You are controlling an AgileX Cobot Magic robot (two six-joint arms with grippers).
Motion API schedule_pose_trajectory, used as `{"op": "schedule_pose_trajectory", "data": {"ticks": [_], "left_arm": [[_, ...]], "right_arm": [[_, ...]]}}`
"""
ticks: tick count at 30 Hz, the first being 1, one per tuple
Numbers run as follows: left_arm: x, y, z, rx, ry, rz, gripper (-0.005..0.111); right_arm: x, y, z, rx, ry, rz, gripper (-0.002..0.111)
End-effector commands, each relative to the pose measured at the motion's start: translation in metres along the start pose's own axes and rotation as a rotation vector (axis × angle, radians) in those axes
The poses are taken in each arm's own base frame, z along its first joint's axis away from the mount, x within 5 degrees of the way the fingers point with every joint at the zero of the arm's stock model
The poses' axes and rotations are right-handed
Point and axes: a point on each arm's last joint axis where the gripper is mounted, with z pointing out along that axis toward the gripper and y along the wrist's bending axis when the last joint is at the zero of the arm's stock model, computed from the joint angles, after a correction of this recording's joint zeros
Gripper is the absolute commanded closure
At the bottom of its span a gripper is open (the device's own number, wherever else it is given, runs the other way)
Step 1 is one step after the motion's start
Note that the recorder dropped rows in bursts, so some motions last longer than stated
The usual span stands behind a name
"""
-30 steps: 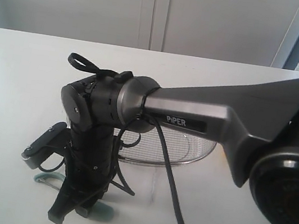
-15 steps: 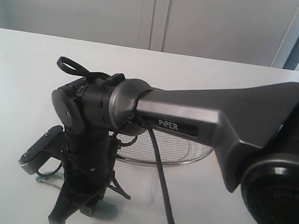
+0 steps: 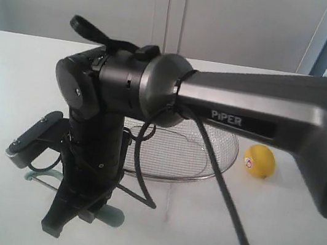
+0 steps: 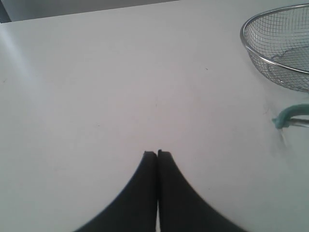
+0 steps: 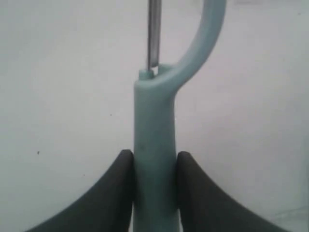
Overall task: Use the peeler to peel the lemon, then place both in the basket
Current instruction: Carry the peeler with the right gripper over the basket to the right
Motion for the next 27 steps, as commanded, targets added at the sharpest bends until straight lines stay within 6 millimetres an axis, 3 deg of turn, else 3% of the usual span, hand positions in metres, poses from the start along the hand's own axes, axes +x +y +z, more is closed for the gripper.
{"op": "schedule_pose_trajectory", "data": {"ticks": [1, 9, 16, 22, 27], "left_arm": [[0.0, -0.001, 0.0, 0.009, -0.006, -0.002, 0.107], [0.0, -0.001, 0.0, 0.009, -0.006, -0.002, 0.107], [0.0, -0.001, 0.0, 0.009, -0.006, -0.002, 0.107], [0.0, -0.001, 0.0, 0.009, -0.006, -0.002, 0.107], [0.0, -0.001, 0.0, 0.009, -0.006, -0.002, 0.107]], "right_arm": [[0.002, 0.005, -0.027, 0.013, -0.063, -0.016, 0.108], [0.011, 0.002, -0.062, 0.051, -0.149, -0.021, 0.108], [0.03, -0.012, -0.1, 0.082, -0.2, 0.019, 0.108], [0.059, -0.026, -0.129, 0.099, -0.213, 0.084, 0.108], [0.096, -0.032, -0.133, 0.112, -0.191, 0.142, 0.108]]}}
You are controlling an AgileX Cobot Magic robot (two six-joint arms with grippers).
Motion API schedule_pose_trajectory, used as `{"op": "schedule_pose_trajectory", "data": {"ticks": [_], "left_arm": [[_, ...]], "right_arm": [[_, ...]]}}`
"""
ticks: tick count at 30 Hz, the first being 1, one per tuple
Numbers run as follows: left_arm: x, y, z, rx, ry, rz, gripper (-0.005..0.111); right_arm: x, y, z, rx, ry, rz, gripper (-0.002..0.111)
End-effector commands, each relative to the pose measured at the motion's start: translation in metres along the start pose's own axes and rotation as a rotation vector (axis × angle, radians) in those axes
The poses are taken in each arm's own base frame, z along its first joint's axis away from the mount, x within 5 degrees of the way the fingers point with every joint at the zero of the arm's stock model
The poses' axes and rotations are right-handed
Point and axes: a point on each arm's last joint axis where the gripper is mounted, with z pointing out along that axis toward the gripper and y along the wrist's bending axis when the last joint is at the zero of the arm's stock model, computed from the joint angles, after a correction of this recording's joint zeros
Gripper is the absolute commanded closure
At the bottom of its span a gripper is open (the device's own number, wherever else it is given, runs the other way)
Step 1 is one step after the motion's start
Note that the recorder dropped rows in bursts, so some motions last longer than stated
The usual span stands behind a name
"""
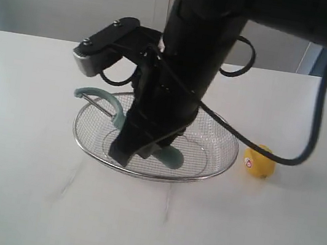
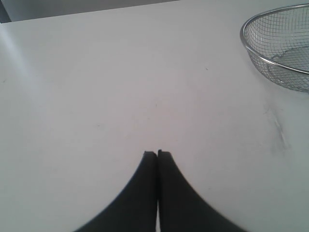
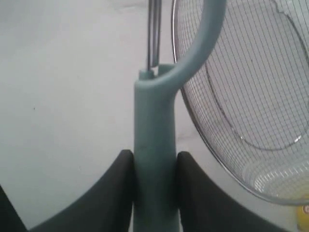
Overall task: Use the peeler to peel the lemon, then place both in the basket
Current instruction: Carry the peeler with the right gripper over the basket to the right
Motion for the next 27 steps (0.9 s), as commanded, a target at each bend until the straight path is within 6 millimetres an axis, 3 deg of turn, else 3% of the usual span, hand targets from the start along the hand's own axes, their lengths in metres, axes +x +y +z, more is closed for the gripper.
{"op": "schedule_pose_trajectory", "data": {"ticks": [1, 14, 21, 27], "left_arm": [[0.0, -0.001, 0.0, 0.009, -0.006, -0.002, 0.107], [0.0, -0.001, 0.0, 0.009, -0.006, -0.002, 0.107], [0.0, -0.001, 0.0, 0.009, -0.006, -0.002, 0.107], [0.0, -0.001, 0.0, 0.009, -0.006, -0.002, 0.107]], "right_arm": [[0.029, -0.009, -0.013, 0.03, 0.001, 0.035, 0.108], [0.113, -0.008, -0.052, 0.133, -0.126, 0.199, 0.108], [0.153, -0.008, -0.074, 0.305, -0.144, 0.311, 0.108], [0.18, -0.001, -0.076, 0.406, -0.17, 0.312, 0.108]]}}
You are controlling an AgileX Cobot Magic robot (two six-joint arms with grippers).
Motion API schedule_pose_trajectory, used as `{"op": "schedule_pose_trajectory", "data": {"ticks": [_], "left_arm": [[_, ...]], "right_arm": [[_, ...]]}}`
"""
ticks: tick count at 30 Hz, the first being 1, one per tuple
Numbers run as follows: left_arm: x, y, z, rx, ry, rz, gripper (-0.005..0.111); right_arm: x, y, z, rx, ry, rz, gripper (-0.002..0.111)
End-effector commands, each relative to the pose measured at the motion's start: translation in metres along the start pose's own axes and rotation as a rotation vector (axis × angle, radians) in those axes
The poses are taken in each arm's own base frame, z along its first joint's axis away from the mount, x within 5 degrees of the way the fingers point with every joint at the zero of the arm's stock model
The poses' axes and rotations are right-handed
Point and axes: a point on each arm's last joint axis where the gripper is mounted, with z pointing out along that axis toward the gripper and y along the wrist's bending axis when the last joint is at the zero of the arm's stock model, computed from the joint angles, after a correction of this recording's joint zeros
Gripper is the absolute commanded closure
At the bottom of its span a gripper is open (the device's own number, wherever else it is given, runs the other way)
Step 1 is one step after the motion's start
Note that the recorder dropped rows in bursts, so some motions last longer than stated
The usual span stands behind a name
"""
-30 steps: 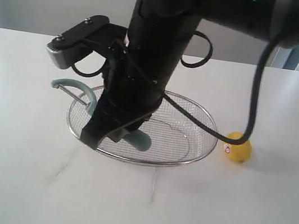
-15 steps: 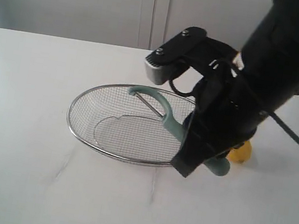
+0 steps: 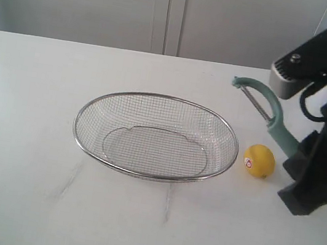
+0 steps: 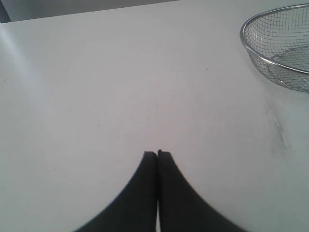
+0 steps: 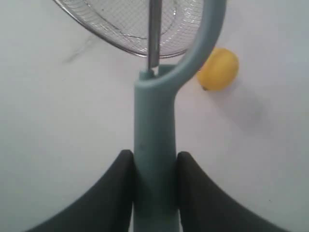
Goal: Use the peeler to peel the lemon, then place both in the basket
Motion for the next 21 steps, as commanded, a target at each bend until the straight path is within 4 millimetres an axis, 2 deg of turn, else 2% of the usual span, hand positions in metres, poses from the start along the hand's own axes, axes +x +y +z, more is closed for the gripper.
{"op": "schedule_pose_trajectory", "data": {"ticks": [1, 9, 16, 18, 21], "left_arm": [[0.0, -0.001, 0.0, 0.009, -0.006, -0.002, 0.107], [0.0, -0.001, 0.0, 0.009, -0.006, -0.002, 0.107], [0.0, -0.001, 0.0, 0.009, -0.006, -0.002, 0.107], [0.0, -0.001, 0.0, 0.009, -0.006, -0.002, 0.107], [0.0, -0.001, 0.0, 0.009, -0.006, -0.002, 0.107]], "right_arm": [[0.019, -0.004, -0.003, 0.079, -0.038, 0.006, 0.108], [0.045, -0.021, 0.003, 0.159, -0.015, 0.09, 0.108], [0.044, -0.036, 0.007, 0.166, -0.069, 0.14, 0.108], [0.041, -0.041, 0.016, 0.147, -0.061, 0.15, 0.108], [0.031, -0.033, 0.031, -0.041, -0.088, 0.148, 0.108]]}}
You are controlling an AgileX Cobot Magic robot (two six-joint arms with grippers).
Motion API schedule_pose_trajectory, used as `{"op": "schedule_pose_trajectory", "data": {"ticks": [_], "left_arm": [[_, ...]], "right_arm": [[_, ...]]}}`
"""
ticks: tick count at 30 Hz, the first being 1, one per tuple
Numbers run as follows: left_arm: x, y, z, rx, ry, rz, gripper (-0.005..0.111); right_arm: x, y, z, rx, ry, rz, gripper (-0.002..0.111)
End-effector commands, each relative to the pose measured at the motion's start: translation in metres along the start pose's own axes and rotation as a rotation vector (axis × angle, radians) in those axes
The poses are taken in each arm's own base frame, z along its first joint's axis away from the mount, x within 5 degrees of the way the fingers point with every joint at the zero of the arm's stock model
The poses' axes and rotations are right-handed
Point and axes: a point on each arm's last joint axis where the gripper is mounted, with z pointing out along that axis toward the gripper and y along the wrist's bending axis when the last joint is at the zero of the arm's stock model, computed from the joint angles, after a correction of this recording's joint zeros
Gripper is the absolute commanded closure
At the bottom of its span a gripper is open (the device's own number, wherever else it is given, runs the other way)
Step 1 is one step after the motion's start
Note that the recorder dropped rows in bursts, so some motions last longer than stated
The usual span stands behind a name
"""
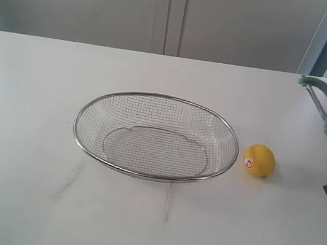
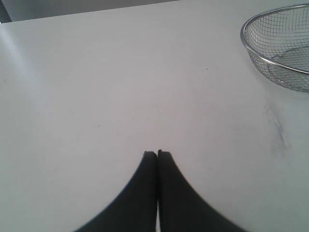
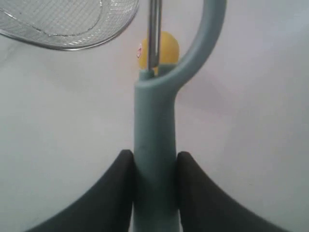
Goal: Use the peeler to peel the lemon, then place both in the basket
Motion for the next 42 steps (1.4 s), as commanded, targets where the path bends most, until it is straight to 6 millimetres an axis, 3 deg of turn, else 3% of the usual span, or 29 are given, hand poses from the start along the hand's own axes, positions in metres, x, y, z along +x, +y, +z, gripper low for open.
{"op": "schedule_pose_trajectory", "data": {"ticks": [1, 4, 8, 37, 42], "left_arm": [[0.0, -0.001, 0.0, 0.009, -0.006, -0.002, 0.107], [0.0, -0.001, 0.0, 0.009, -0.006, -0.002, 0.107], [0.0, -0.001, 0.0, 0.009, -0.006, -0.002, 0.107], [0.0, -0.001, 0.0, 0.009, -0.006, -0.002, 0.107], [0.0, 0.0, 0.0, 0.006, -0.006, 0.161, 0.107]], "right_arm": [[-0.009, 0.013, 0.014, -0.213, -0.032, -0.013, 0.108], [-0.012, 0.028, 0.015, -0.399, -0.043, -0.054, 0.108], [-0.012, 0.03, 0.014, -0.425, -0.043, -0.04, 0.108], [-0.012, 0.031, 0.014, -0.432, -0.047, -0.033, 0.108], [-0.012, 0.031, 0.014, -0.432, -0.047, -0.033, 0.108]]}}
